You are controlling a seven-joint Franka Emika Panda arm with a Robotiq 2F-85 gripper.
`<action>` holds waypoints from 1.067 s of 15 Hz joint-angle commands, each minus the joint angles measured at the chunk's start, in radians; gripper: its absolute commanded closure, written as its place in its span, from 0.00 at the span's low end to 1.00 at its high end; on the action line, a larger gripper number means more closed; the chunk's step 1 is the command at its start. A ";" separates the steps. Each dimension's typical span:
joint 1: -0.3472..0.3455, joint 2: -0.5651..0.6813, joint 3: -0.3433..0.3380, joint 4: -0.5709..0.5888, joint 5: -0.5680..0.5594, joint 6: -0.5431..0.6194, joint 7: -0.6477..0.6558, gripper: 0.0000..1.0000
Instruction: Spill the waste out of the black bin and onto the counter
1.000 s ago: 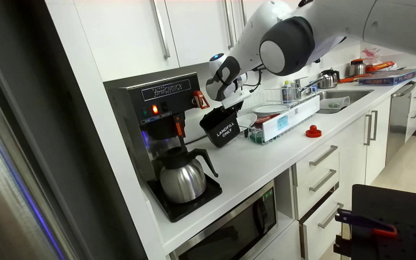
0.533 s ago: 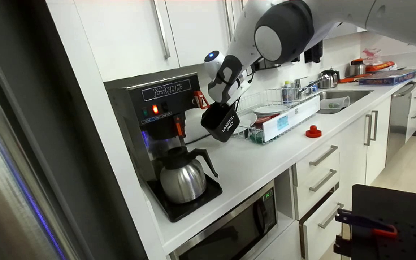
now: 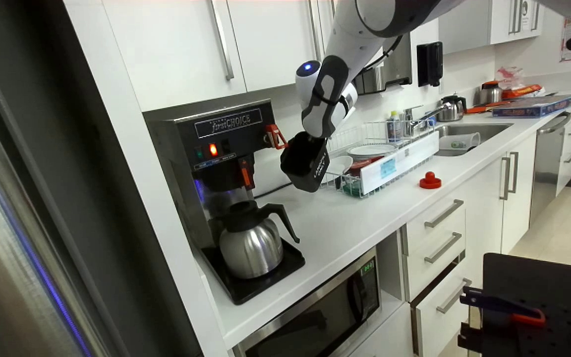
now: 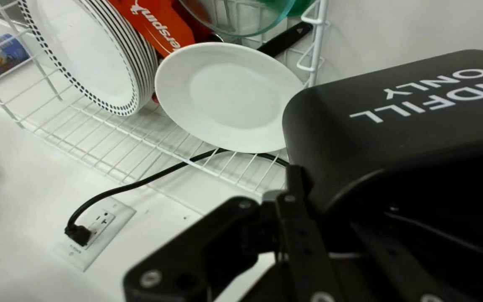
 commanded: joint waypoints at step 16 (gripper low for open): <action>0.080 -0.488 -0.006 -0.560 -0.203 0.150 -0.187 0.98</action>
